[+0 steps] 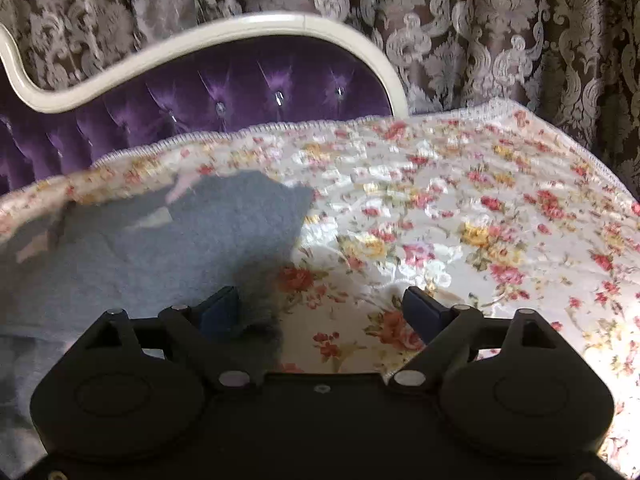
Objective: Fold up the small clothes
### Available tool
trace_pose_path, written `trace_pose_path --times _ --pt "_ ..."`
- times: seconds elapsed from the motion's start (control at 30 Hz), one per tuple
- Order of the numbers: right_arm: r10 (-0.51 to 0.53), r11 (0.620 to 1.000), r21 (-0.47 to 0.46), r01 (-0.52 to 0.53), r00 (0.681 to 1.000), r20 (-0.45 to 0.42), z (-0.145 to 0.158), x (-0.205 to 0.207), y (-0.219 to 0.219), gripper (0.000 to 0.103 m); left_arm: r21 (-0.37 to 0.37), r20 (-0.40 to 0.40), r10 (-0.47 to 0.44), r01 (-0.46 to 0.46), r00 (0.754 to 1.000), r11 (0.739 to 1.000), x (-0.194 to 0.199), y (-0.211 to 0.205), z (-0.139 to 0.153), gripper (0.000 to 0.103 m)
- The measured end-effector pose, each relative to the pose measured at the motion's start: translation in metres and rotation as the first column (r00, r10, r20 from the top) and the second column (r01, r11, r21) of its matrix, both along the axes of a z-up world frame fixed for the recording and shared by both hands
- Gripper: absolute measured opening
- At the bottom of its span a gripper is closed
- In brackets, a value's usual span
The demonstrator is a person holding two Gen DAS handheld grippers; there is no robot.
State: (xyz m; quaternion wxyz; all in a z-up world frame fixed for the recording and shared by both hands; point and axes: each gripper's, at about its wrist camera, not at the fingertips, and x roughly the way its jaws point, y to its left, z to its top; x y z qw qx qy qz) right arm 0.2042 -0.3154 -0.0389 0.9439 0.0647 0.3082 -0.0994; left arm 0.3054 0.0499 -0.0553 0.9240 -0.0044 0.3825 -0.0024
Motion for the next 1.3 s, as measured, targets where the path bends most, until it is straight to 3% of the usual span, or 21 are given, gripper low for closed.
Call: trace_pose_path --times 0.17,0.27,0.57,0.77,0.97,1.13,1.3 --pt "0.027 0.997 0.064 -0.033 0.995 0.092 0.033 -0.026 0.022 0.102 -0.058 0.005 -0.025 0.025 1.000 0.998 -0.009 0.009 0.007 0.102" --pt "0.049 0.994 0.096 -0.060 0.992 0.115 0.042 -0.036 0.050 0.102 -0.058 0.037 -0.007 0.009 0.999 0.998 -0.021 0.017 0.015 0.102" --pt "0.214 0.948 0.216 -0.235 0.970 0.118 0.021 -0.035 0.160 0.102 -0.044 0.112 0.088 -0.083 0.990 0.996 -0.047 0.077 0.038 0.102" --pt "0.227 0.961 0.138 -0.239 0.969 0.099 0.001 -0.035 0.204 0.102 -0.049 0.123 0.206 -0.202 0.971 0.978 -0.056 0.137 0.037 0.102" --pt "0.218 0.972 0.071 -0.223 0.973 0.074 -0.015 -0.038 0.215 0.102 -0.097 0.107 0.317 -0.307 0.942 0.947 -0.062 0.194 0.027 0.101" --pt "0.204 0.976 0.060 -0.207 0.978 0.051 -0.022 -0.036 0.220 0.102 -0.088 0.140 0.384 -0.375 0.912 0.923 -0.067 0.232 0.024 0.101" --pt "0.208 0.978 -0.021 -0.208 0.978 0.033 -0.028 -0.037 0.232 0.102 -0.051 0.173 0.426 -0.423 0.888 0.905 -0.064 0.261 0.023 0.101"
